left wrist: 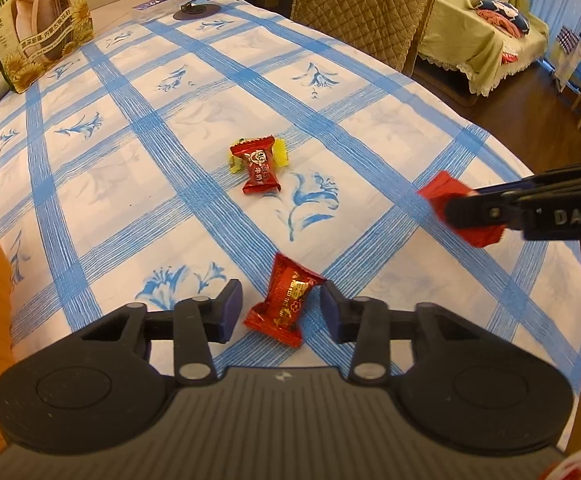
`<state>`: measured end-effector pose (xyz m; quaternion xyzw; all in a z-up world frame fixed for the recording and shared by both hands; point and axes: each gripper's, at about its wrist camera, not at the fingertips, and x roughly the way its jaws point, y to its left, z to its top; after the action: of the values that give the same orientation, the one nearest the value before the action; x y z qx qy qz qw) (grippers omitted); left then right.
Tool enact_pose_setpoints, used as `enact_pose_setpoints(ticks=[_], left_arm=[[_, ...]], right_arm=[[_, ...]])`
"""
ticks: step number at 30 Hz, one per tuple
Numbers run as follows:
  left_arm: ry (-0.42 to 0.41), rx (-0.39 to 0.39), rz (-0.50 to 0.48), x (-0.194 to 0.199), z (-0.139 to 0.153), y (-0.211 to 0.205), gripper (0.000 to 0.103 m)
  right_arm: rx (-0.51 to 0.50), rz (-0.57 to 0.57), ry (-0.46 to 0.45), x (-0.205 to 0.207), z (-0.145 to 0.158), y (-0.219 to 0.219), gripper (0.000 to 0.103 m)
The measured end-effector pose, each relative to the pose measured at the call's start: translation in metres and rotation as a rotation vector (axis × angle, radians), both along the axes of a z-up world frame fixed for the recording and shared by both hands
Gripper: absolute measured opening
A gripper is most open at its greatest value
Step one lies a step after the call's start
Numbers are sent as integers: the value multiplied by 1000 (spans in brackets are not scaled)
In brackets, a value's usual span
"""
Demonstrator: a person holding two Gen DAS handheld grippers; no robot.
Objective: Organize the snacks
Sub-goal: 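Grasp the small red-gold candy with the left tool while right holds red packet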
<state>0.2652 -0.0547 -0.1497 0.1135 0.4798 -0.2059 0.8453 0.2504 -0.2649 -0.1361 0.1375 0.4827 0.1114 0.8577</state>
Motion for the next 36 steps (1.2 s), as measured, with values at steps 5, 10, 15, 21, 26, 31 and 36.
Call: enact_pose_setpoints(ticks=[5, 10, 15, 21, 26, 31, 36], left_arm=[[3, -9, 1, 0, 0, -2, 19], [-10, -23, 8, -5, 8, -3, 18], [-31, -43, 18, -12, 22, -3, 18], [-58, -72, 48, -25, 41, 3, 18], [-73, -103, 84, -42, 58, 14, 18], [-89, -130, 126, -64, 75, 30, 18], [-115, -151, 176, -90, 92, 50, 18]], right_arm=[[5, -19, 0, -7, 2, -9, 26], [8, -20, -10, -10, 6, -12, 26], [12, -9, -26, -14, 12, -12, 26], [20, 15, -50, -21, 23, -9, 26], [32, 46, -75, -28, 34, -3, 26], [47, 93, -101, -38, 48, 6, 26], [63, 149, -122, -49, 61, 19, 26]])
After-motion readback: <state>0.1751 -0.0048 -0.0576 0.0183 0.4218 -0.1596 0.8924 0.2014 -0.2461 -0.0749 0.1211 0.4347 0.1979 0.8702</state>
